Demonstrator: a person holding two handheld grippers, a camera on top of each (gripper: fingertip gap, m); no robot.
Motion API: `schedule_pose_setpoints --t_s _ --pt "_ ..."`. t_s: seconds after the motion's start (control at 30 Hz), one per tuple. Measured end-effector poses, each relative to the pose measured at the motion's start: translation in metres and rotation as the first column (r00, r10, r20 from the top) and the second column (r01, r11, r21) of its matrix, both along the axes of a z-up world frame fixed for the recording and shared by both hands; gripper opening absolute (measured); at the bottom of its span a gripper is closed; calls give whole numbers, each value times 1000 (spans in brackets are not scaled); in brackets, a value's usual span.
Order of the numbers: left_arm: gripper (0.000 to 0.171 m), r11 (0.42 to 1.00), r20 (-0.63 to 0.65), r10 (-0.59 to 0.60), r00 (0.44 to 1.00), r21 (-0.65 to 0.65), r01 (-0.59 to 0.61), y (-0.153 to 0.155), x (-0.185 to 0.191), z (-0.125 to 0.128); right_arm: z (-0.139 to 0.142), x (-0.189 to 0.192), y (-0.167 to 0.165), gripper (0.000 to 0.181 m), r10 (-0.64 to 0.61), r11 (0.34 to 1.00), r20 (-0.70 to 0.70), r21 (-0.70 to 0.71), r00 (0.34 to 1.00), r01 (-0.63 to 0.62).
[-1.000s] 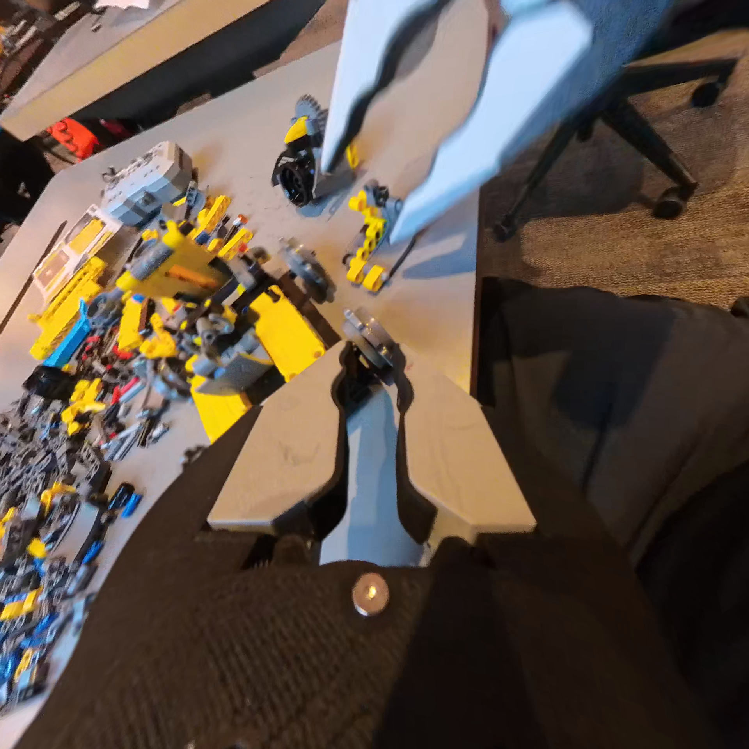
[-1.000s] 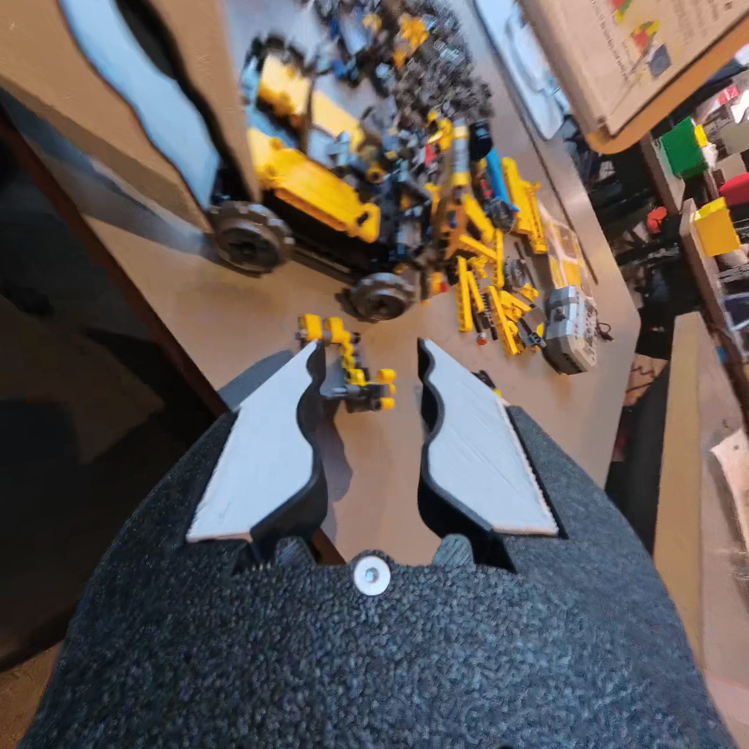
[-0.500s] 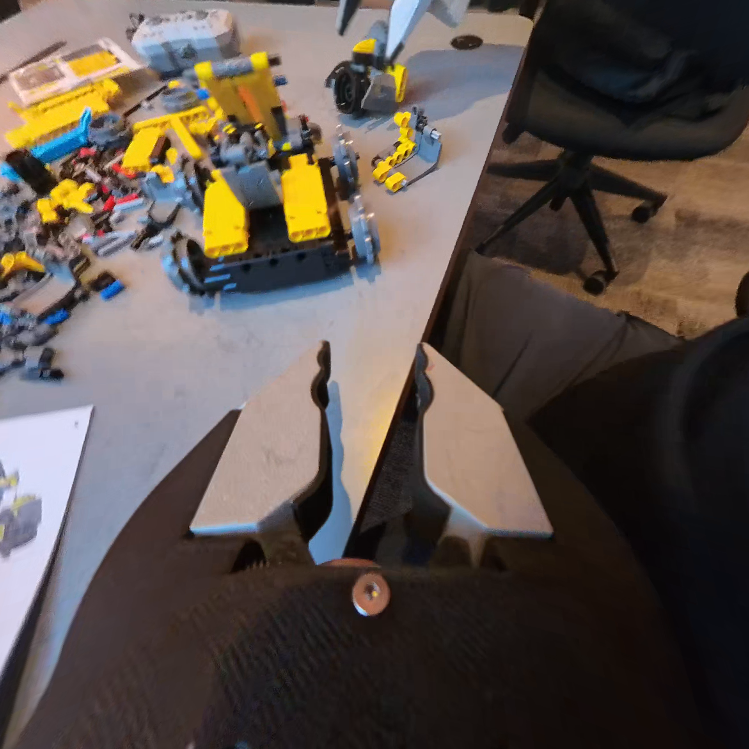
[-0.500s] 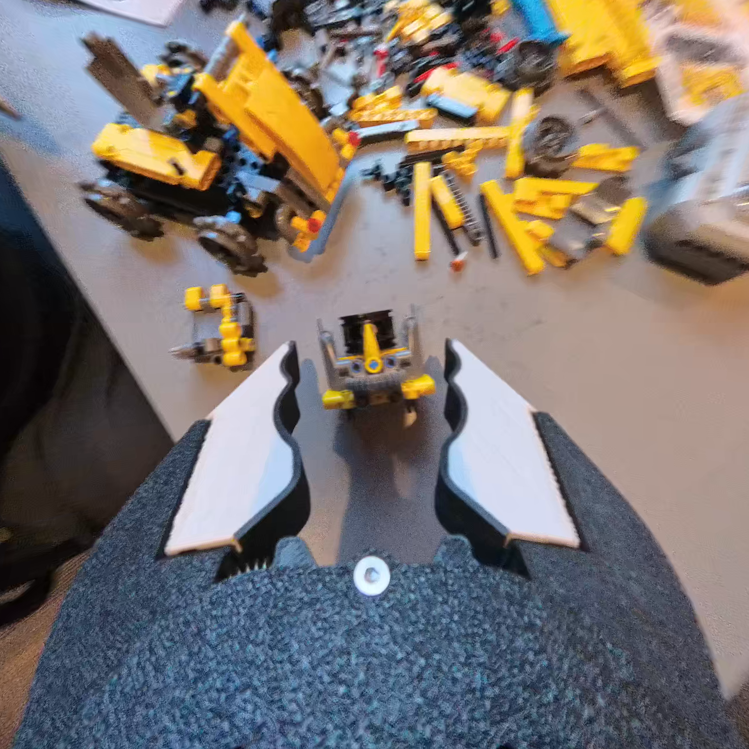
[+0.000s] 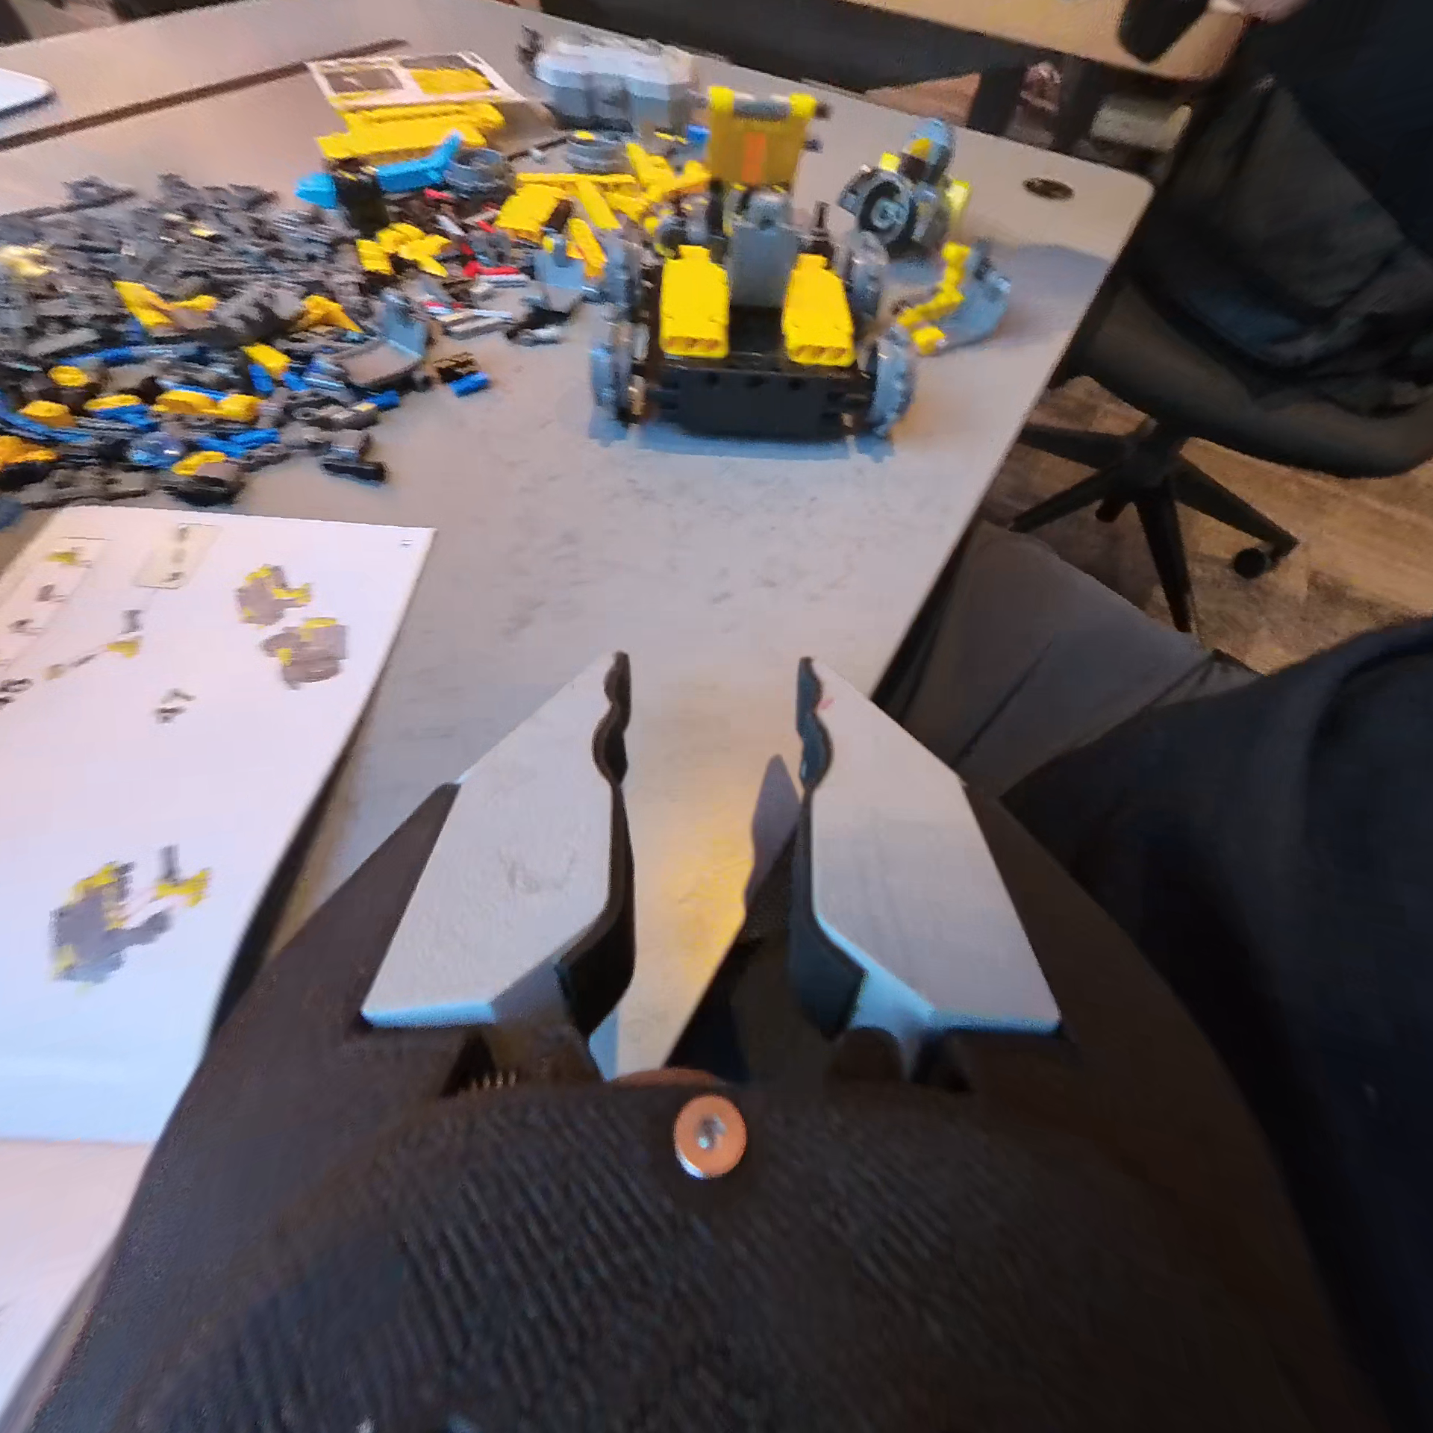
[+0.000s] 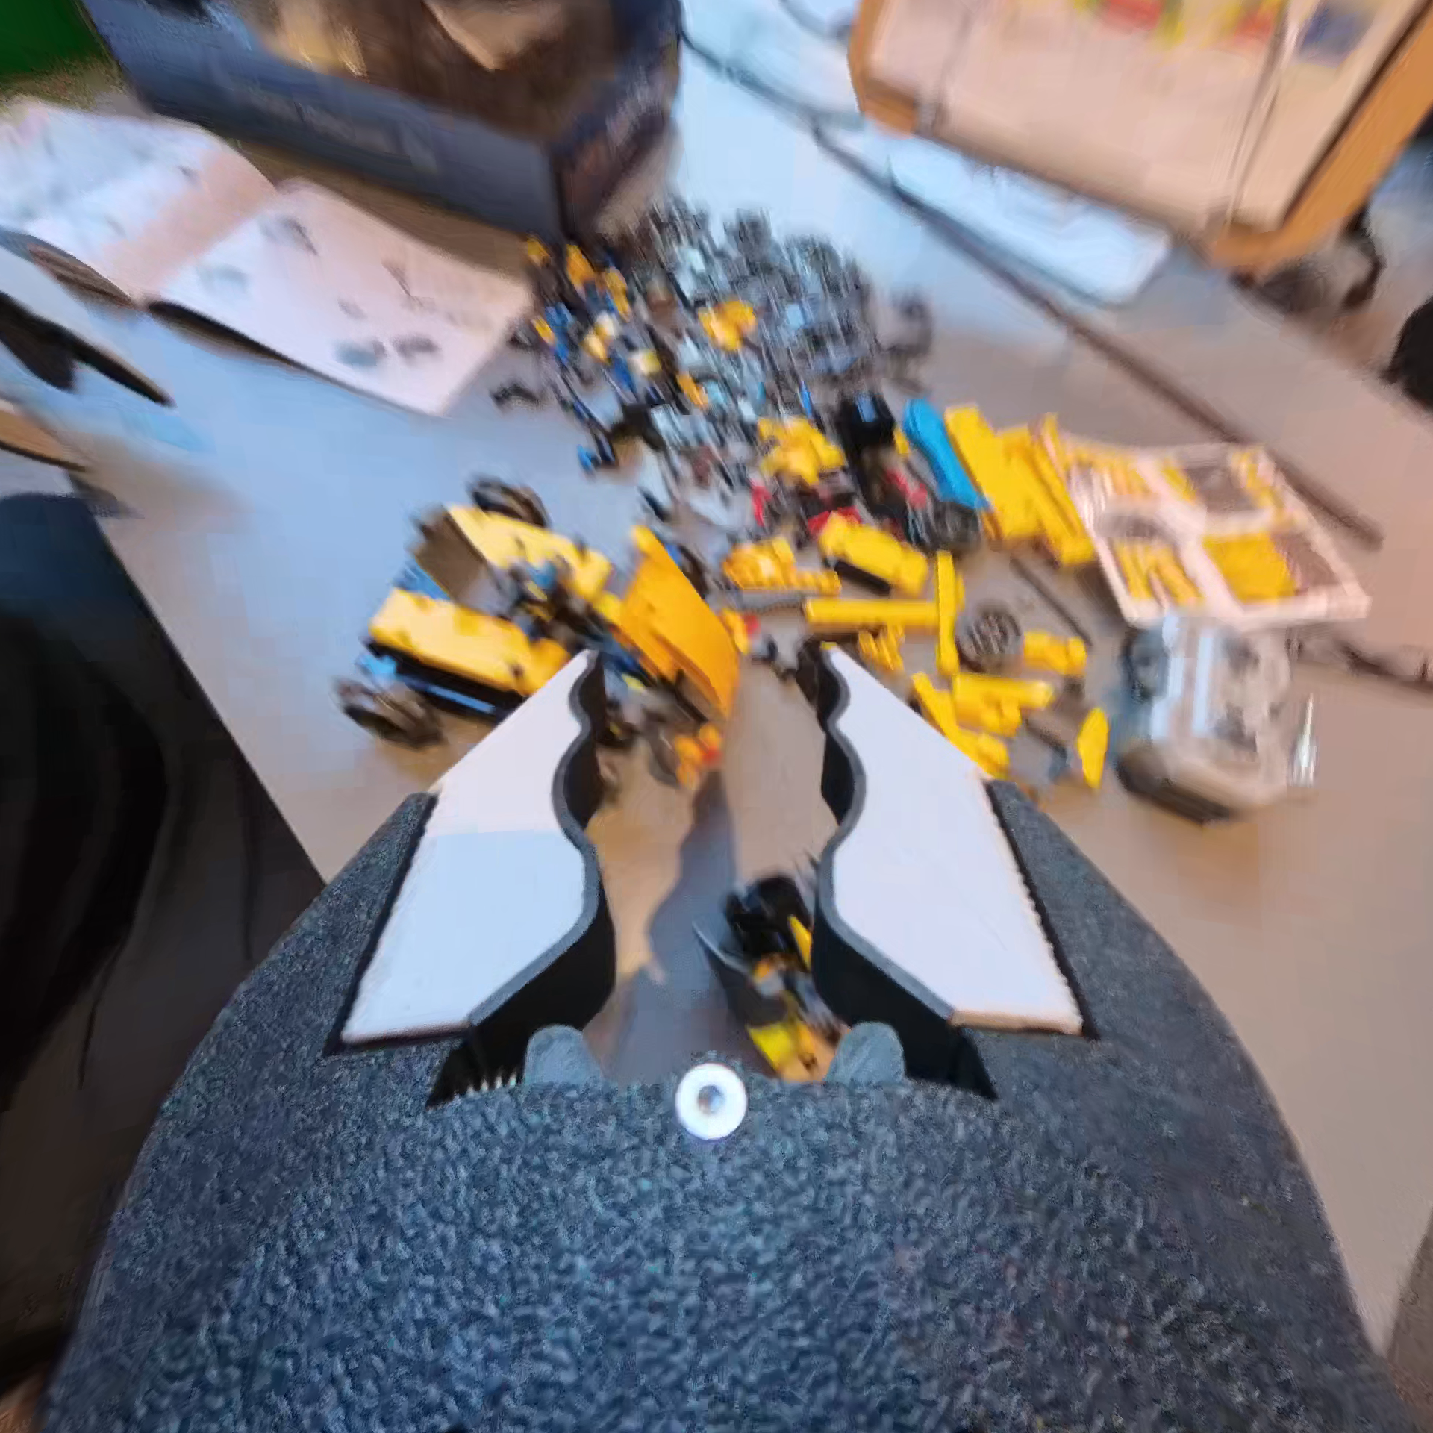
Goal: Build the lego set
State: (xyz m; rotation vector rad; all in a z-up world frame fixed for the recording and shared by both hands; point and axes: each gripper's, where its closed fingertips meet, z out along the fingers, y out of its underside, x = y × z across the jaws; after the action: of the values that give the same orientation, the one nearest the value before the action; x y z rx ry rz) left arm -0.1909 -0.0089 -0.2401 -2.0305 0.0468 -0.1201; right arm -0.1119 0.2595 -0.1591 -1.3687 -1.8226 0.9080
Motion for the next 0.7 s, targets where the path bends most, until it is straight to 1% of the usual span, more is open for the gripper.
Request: schedule_pose_setpoints --t_s 0.07,0.1,0.17,0.23,0.27,0.33,0.4,0.43,0.53,0.6,0.7 --pt "42 999 2 39 999 21 -39 2 -17 8 16 -12 -39 40 56 998 -82 37 995 -53" --pt "42 998 9 49 999 27 -49 4 -25 13 18 -17 -57 38 84 996 -94 51 992 -79" --pt "43 997 19 67 998 23 -67 12 -40 20 18 -27 -90 33 135 991 -113 29 984 -132" --pt "45 995 15 96 995 18 -96 23 -58 27 19 -35 -109 30 151 988 -139 23 979 -150" --pt "45 992 9 125 992 30 -125 29 -68 33 18 -38 -110 29 137 990 -151 52 979 -131" --pt "49 985 -9 169 986 20 -169 41 -87 37 17 -42 -96 29 63 993 -149 110 987 -47" --pt "59 976 -25 215 976 -36 -216 53 -105 33 17 -40 -61 29 -66 986 -149 140 987 87" --pt "59 973 -27 223 975 -49 -224 59 -111 33 18 -37 -44 29 -121 981 -153 134 981 142" --pt "59 976 -58 211 976 -36 -213 80 -118 39 22 -26 4 30 -221 968 -171 78 960 237" --pt "59 976 -84 211 974 -35 -214 94 -124 40 19 -19 41 30 -293 948 -161 82 943 308" --pt "59 977 -89 202 975 -53 -207 120 -131 40 12 -19 87 34 -348 930 -136 75 927 360"
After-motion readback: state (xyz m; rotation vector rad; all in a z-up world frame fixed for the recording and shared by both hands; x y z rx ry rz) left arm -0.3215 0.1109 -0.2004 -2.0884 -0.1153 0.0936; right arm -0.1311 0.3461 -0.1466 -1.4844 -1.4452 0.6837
